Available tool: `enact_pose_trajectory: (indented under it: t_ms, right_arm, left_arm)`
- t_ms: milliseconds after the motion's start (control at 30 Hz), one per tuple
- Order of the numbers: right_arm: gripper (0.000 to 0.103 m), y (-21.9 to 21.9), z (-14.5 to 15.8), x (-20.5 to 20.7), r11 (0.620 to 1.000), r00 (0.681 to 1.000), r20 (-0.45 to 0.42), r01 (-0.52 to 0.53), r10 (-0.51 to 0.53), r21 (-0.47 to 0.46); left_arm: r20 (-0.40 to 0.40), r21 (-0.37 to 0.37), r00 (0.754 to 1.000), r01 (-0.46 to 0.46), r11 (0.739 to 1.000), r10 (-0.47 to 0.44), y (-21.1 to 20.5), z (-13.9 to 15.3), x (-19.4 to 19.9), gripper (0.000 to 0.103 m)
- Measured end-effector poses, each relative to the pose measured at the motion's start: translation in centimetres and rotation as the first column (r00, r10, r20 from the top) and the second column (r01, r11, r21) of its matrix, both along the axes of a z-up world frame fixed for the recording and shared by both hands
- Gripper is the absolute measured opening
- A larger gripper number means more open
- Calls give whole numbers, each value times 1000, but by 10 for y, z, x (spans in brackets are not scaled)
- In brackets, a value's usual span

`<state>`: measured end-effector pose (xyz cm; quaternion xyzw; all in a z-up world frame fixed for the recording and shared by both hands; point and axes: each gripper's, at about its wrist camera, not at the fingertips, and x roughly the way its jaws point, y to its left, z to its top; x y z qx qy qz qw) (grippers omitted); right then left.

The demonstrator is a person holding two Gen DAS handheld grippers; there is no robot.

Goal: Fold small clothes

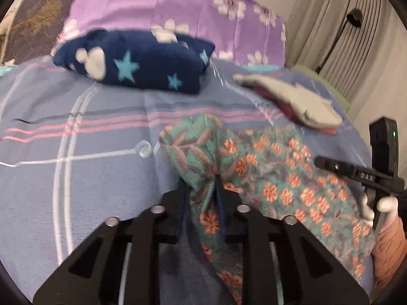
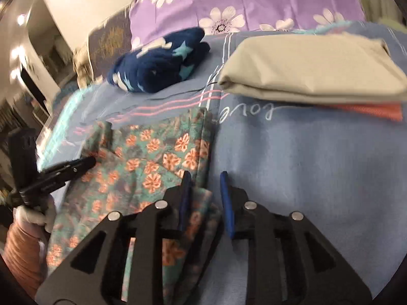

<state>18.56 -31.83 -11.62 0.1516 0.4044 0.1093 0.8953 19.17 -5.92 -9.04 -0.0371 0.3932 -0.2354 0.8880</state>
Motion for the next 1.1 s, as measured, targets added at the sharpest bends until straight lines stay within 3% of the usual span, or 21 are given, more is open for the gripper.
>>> enact_pose_trajectory:
  t_ms: [100, 167, 200, 300, 400, 467, 533, 733, 867, 967, 1067, 1100]
  right_arm:
    - [28, -8, 21, -18, 1000, 998, 61, 29, -29, -3]
    - [23, -11, 35, -32, 1000, 995, 101, 9, -11, 18]
    - [18, -8, 46, -42, 998, 990, 134, -36, 31, 41]
    - [18, 12, 56, -59, 984, 974, 165, -169, 158, 54]
    - [18, 26, 42, -65, 980, 975, 98, -201, 199, 8]
    - [17, 33, 19, -61, 984, 985, 10, -169, 170, -59]
    - [17, 34, 4, -61, 990, 991, -30, -132, 131, -54]
    - [21, 43, 33, -102, 991, 990, 55, -124, 127, -42]
    - [26, 58, 31, -138, 975, 984, 55, -160, 170, -152]
    - [27, 71, 8, -149, 954, 987, 3, -157, 163, -256]
    - [27, 77, 10, -156, 945, 988, 30, -138, 154, -295]
    - [32, 77, 12, -158, 946, 988, 33, -136, 152, -294]
  left_arm:
    - [30, -2, 999, -23, 1000, 23, 7, 18, -12, 31]
    - [58, -35, 998, 16, 999, -14, 5, 34, -29, 31]
    - [69, -49, 997, 47, 998, -44, 2, 40, -38, 31]
    - [60, -41, 989, 139, 989, -137, -17, 45, -73, 33]
    - [8, 68, 985, 171, 983, -172, -38, 26, -99, 46]
    - [-2, 193, 983, 178, 965, -181, -47, 6, -112, 47]
    - [9, 227, 987, 156, 961, -162, -45, -4, -122, 52]
    - [-28, 153, 994, 104, 983, -101, -28, 6, -139, 54]
    - [-54, 142, 993, 109, 984, -102, -25, -6, -158, 57]
    - [-94, 77, 992, 86, 993, -78, -16, -14, -159, 59]
    - [-115, 65, 991, 78, 995, -70, -15, -9, -158, 59]
    - [-112, 73, 991, 83, 994, -75, -17, -7, -158, 59]
